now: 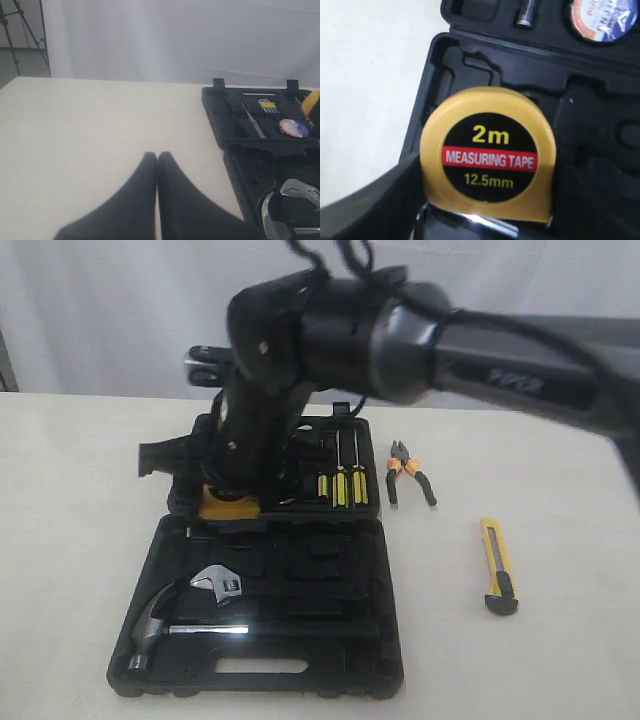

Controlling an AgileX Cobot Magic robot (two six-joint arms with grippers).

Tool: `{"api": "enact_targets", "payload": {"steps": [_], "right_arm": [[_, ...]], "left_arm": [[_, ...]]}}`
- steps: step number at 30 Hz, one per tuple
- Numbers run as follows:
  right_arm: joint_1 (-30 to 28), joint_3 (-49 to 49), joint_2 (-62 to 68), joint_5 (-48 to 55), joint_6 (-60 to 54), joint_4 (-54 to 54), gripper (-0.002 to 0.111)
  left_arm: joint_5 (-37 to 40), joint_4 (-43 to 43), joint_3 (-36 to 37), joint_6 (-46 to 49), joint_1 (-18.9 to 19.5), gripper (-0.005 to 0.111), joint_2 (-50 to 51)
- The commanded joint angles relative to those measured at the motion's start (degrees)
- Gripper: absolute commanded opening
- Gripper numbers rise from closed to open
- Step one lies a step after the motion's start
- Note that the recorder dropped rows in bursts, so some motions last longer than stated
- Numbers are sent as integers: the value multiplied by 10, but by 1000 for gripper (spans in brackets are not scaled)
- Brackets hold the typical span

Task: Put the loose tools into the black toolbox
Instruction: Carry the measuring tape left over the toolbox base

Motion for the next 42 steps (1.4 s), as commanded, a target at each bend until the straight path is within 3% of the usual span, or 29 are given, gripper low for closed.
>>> {"api": "enact_targets", "payload": {"steps": [1, 12, 30, 33, 36, 38, 42], "right_arm": [[31, -69, 70, -19, 44, -42, 14], [36, -214, 191, 3, 83, -59, 14], [36, -220, 234, 40, 98, -64, 14], [36, -220, 234, 42, 94, -50, 33], [36, -220, 234, 47, 92, -34, 66], [36, -220, 234, 51, 92, -31, 74], [36, -220, 229, 59, 92, -30, 75]], "left_arm": [[0, -1, 1, 0, -1, 0, -2], [0, -1, 1, 0, -1, 0, -2], [0, -1, 1, 0, -1, 0, -2], [0, -1, 1, 0, -1, 0, -2], [0, -1, 1, 0, -1, 0, -2], [0, -1, 1, 0, -1, 0, -2], [0, -1, 1, 0, -1, 0, -2]]}}
